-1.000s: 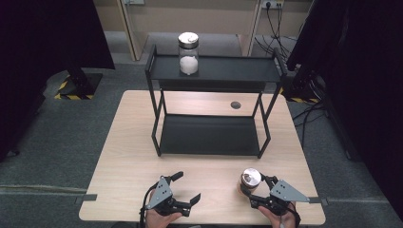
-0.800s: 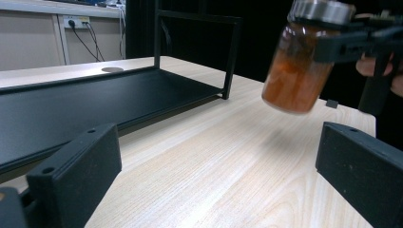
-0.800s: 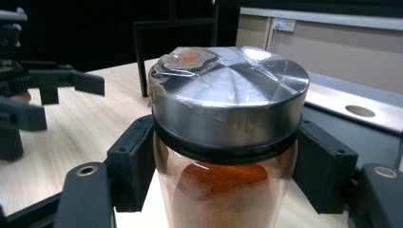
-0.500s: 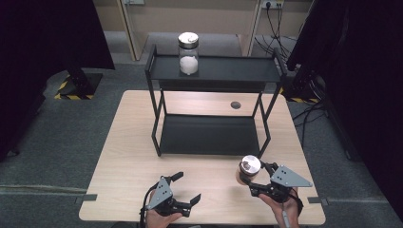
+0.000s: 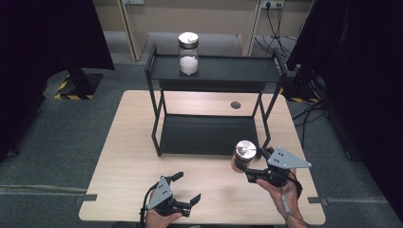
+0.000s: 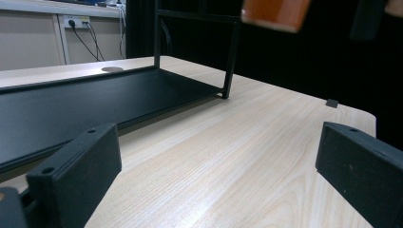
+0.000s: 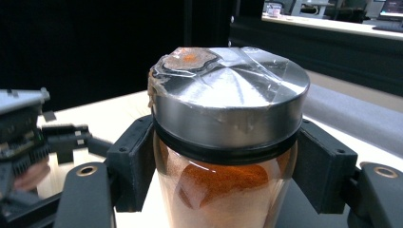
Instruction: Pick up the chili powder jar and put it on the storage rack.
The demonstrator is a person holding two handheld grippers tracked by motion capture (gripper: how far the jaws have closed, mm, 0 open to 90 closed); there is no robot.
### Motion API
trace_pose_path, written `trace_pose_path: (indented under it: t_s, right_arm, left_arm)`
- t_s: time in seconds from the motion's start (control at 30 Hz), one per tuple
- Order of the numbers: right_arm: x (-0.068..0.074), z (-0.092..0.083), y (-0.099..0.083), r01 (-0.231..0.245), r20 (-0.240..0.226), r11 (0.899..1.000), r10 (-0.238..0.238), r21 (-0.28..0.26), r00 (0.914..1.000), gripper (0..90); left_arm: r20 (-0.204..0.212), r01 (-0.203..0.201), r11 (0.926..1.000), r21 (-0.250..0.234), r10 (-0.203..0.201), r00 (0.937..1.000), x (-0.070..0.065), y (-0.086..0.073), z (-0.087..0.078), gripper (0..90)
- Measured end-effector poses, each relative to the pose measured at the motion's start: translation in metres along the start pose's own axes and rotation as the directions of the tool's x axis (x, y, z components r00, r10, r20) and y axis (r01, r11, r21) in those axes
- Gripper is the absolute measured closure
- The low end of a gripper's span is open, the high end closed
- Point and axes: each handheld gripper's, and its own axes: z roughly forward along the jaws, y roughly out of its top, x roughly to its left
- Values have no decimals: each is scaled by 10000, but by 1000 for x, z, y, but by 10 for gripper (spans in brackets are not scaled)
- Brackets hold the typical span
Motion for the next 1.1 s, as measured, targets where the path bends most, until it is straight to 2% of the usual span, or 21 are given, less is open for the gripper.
trace_pose_path:
  t_s: [0.3, 0.63, 0.77, 1.1]
  right_arm:
    - [-9, 7, 42, 185, -377, 9998, -185, -8, 9991, 308]
    - [-18, 20, 79, 68, -958, 10000, -70, -31, 9954, 308]
    - [-21, 27, 96, 182, -1019, 9998, -180, 13, 9946, 308]
    - [-32, 43, 132, 36, -1015, 10000, -37, -7, 9948, 309]
  left_arm:
    - [16, 40, 10000, 30, -41, 10000, 0, 0, 0, 6]
    - [4, 26, 10000, 52, -26, 10000, 1, 0, 1, 6]
    - [-11, 38, 10000, 42, -38, 10000, 1, 0, 0, 6]
    - [47, 36, 10000, 64, -36, 10000, 1, 0, 1, 7]
